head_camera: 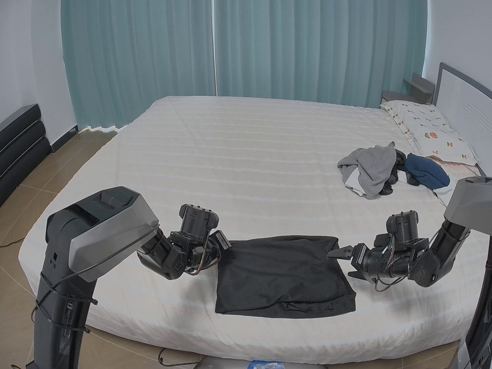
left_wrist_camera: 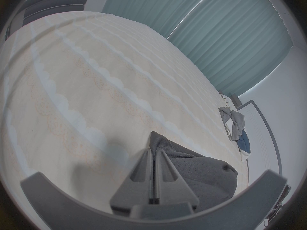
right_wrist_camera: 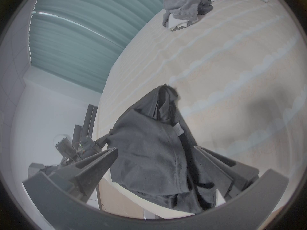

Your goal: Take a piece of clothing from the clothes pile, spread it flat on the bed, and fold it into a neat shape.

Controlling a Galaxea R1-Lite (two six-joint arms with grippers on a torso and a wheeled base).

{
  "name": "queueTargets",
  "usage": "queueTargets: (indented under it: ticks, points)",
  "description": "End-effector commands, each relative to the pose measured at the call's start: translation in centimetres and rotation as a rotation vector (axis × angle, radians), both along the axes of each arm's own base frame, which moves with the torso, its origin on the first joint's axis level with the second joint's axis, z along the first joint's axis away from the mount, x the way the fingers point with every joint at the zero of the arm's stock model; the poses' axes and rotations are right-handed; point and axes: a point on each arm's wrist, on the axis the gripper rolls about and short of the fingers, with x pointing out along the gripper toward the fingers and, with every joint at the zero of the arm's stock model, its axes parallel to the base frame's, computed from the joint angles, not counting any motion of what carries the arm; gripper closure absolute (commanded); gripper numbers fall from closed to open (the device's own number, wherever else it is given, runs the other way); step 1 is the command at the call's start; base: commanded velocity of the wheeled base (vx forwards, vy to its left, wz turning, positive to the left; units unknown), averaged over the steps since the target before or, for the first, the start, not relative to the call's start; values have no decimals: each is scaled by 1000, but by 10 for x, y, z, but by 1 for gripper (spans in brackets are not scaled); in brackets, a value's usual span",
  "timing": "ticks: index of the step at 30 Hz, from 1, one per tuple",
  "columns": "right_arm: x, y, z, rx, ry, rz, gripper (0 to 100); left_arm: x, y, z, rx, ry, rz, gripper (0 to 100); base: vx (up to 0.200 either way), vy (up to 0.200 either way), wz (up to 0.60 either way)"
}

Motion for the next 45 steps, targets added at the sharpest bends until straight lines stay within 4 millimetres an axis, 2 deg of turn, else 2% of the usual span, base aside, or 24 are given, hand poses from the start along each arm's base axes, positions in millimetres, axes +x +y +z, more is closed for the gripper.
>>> queueTargets:
  ticks: [1,3,14,15,20,24,36,41,45]
  points:
    - [-8,3,0,-10,9,24,0,0,0,-1,1,2,0,100,0,0,0]
    - [-11,9,-7,-25,24,53,0,0,0,-1,1,2,0,100,0,0,0]
    - [-13,10,-20,-65,43,90,0,0,0,-1,0,1,0,100,0,0,0]
    - [-14,11,-21,-70,44,97,100,0,0,-1,0,1,0,100,0,0,0]
    - [-20,10,-17,-85,46,103,100,0,0,-1,0,1,0,100,0,0,0]
    - [-31,3,-6,-141,70,144,100,1,-1,-2,1,0,-1,100,0,0,0]
    - [-43,-12,14,-195,72,169,100,1,-1,-3,3,1,-4,100,0,0,0]
    - [-53,-16,13,-255,107,245,100,1,-1,-4,13,1,-11,100,0,0,0]
    - [-52,-15,3,-271,124,271,100,1,-1,-4,13,1,-11,100,0,0,0]
